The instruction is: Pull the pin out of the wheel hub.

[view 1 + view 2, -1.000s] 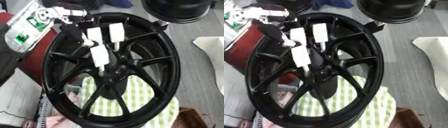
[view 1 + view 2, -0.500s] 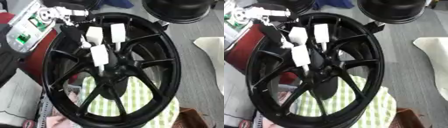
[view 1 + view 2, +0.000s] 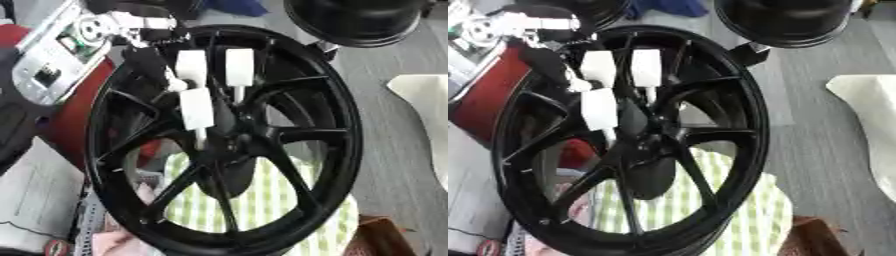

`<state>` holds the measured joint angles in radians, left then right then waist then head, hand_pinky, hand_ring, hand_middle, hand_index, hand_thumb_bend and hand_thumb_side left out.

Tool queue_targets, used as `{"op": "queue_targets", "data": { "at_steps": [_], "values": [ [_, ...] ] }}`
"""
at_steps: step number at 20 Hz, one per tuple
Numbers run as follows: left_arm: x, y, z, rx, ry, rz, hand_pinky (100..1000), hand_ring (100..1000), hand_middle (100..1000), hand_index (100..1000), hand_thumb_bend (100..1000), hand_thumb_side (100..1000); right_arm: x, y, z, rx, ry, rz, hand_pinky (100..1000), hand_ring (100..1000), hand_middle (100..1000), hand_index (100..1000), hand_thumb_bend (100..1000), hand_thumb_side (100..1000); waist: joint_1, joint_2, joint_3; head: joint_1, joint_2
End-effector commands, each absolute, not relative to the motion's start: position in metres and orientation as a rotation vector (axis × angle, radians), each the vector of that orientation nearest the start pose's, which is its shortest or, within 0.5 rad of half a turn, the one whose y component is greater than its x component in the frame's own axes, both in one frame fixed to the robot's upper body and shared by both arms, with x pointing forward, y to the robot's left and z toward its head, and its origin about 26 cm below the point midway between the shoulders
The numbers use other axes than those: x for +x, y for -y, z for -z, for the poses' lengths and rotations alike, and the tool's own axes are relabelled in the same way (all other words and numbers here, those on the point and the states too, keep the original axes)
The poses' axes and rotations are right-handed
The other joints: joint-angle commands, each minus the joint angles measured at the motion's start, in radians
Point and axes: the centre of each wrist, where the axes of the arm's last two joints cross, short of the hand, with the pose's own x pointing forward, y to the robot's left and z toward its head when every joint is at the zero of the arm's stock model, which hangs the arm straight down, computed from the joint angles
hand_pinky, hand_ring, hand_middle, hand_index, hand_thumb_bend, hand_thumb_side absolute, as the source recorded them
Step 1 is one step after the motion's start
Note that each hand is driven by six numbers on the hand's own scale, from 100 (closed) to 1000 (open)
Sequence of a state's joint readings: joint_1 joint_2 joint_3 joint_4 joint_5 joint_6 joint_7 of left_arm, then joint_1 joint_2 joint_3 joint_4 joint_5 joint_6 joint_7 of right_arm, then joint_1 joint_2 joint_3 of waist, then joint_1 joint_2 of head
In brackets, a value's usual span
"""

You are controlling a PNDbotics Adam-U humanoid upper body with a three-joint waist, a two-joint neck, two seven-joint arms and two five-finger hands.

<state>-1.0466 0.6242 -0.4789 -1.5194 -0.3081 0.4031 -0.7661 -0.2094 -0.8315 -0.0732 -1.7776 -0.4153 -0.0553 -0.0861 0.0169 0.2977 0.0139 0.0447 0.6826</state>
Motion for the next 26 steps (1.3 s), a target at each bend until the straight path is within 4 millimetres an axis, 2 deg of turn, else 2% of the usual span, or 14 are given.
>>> {"op": "queue_targets", "data": {
  "at_steps": [1, 9, 13, 15, 21, 24, 26],
  "values": [
    [0.384, -0.180, -0.342, 0.431, 1.445, 1.555, 762, 592, 386, 554, 122, 219, 0.303, 0.391, -0.222, -0.348, 2.053, -0.372, 750, 685, 633, 731, 200, 524, -0.004, -0.020, 0.002, -0.001, -0.008],
    [0.367, -0.193, -0.375, 0.433, 1.615, 1.441, 761, 579, 365, 536, 100, 202, 0.303, 0.392, -0.222, -0.352, 2.053, -0.366, 750, 684, 632, 730, 203, 523, -0.005, -0.021, 0.009, -0.008, -0.006],
    [0.358, -0.214, -0.391, 0.499, 1.699, 1.337, 760, 576, 362, 535, 100, 196, 0.302, 0.394, -0.222, -0.359, 2.056, -0.364, 749, 683, 632, 730, 202, 520, -0.008, -0.023, 0.018, -0.015, -0.003],
    [0.353, -0.232, -0.397, 0.547, 1.732, 1.260, 760, 577, 362, 536, 100, 188, 0.301, 0.395, -0.224, -0.363, 2.062, -0.360, 749, 683, 632, 730, 202, 518, -0.009, -0.024, 0.023, -0.020, -0.003],
    [0.332, -0.316, -0.403, 0.788, 1.732, 0.951, 763, 579, 363, 539, 100, 181, 0.297, 0.397, -0.226, -0.379, 2.080, -0.342, 749, 682, 632, 730, 201, 515, -0.018, -0.025, 0.038, -0.033, -0.002],
    [0.321, -0.354, -0.398, 0.864, 1.714, 0.801, 764, 580, 363, 541, 100, 182, 0.296, 0.399, -0.226, -0.390, 2.085, -0.328, 749, 683, 633, 730, 197, 515, -0.026, -0.026, 0.048, -0.036, -0.004],
    [0.316, -0.377, -0.388, 0.902, 1.677, 0.718, 764, 584, 371, 549, 100, 172, 0.295, 0.399, -0.226, -0.397, 2.090, -0.320, 748, 682, 633, 730, 202, 514, -0.031, -0.025, 0.056, -0.040, -0.007]
  ]
}}
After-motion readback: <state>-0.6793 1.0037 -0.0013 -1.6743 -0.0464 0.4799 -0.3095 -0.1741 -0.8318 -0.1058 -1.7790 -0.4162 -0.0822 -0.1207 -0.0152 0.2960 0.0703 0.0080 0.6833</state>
